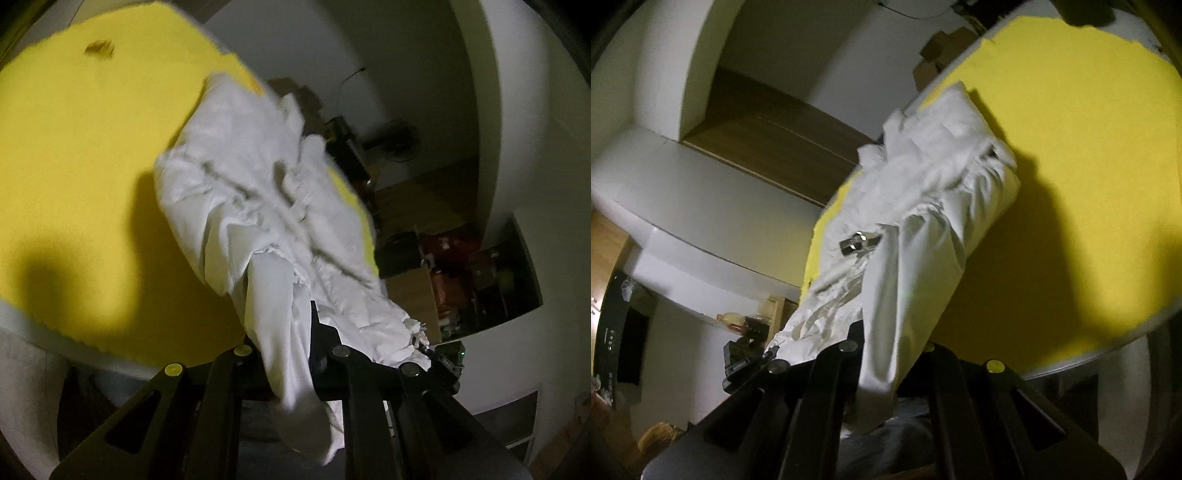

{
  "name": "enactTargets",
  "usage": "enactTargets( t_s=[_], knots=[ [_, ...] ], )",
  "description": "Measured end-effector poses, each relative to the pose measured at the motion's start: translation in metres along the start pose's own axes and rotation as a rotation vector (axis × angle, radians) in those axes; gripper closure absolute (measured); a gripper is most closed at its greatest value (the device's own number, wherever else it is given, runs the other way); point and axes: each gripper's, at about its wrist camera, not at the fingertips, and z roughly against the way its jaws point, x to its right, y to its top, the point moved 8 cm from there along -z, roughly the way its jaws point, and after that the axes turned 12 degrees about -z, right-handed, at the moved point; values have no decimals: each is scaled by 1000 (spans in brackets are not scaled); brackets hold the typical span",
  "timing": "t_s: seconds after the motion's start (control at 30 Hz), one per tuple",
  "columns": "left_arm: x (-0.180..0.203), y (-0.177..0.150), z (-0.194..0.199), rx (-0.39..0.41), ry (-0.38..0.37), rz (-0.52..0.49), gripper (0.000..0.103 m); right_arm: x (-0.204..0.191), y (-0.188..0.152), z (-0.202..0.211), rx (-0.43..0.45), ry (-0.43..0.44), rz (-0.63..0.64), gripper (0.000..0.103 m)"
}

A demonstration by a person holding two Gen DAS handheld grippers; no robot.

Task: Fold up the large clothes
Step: 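Lift the hem with both grippers and fold it toward the collar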

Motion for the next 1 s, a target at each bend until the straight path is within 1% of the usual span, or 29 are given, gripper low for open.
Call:
enactTargets(
  t_s=[0.1,0.17,0.23,0.33,0.43,0.53,0.57,0.6,0.67,0.7,0.77,0.9,1.0],
  knots=[
    [8,31,7,28,-5,-34,93,-15,16,3,4,14,31,100],
    [15,48,9,36,1,-56,93,-29,28,6,14,21,62,100],
    [26,72,14,45,1,-93,93,-46,41,9,28,33,91,100],
    [45,91,21,59,4,-132,92,-71,60,15,49,46,140,100],
    [53,115,22,67,-14,-116,92,-88,80,14,55,56,157,100],
    [49,138,13,59,-28,-70,92,-97,104,5,49,39,163,100],
    [49,144,6,54,-29,-55,92,-98,112,-1,39,33,157,100],
    [42,157,-2,42,-35,-19,92,-97,121,-7,25,29,149,100],
    [37,173,-26,32,-37,35,92,-100,138,-28,4,15,129,100],
    [36,183,-35,29,-34,47,92,-98,146,-35,-5,9,116,100],
    [26,209,-57,21,-21,79,92,-94,167,-52,-17,-2,89,100],
    [5,244,-94,5,29,126,92,-86,207,-90,-41,-32,28,100],
    [-16,277,-131,-22,96,160,92,-79,237,-122,-63,-69,-7,100]
  ],
)
